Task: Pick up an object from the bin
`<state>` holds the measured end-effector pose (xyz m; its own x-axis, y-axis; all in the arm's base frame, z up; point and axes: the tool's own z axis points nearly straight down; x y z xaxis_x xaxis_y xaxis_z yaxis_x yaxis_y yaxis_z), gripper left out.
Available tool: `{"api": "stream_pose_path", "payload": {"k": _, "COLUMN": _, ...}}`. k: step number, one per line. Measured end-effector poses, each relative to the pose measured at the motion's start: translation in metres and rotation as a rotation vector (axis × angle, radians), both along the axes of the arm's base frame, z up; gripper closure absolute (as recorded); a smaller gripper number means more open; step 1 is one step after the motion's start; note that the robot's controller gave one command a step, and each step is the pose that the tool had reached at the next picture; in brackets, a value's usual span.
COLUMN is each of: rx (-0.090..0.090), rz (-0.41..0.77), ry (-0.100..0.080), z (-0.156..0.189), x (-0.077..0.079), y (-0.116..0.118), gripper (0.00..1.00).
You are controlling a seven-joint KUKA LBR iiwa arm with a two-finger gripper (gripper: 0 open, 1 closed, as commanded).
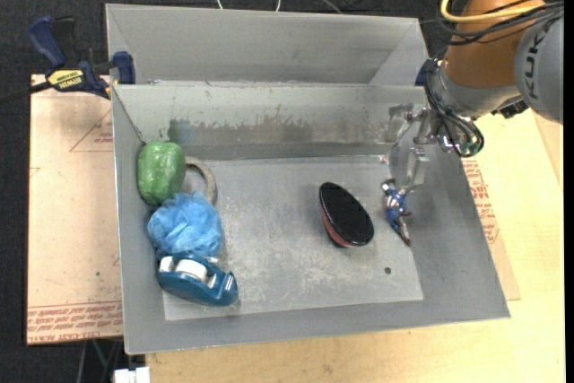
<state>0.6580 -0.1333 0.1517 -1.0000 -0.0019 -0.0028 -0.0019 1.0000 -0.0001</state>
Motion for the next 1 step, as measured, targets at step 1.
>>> {"api": "stream_pose_path", "payload": {"k": 1, "rx": 0.000, "rz": -0.001, "ry": 0.000, "z": -0.0001, "x": -0.0001, "y": 0.0002, "gripper": 0.00}}
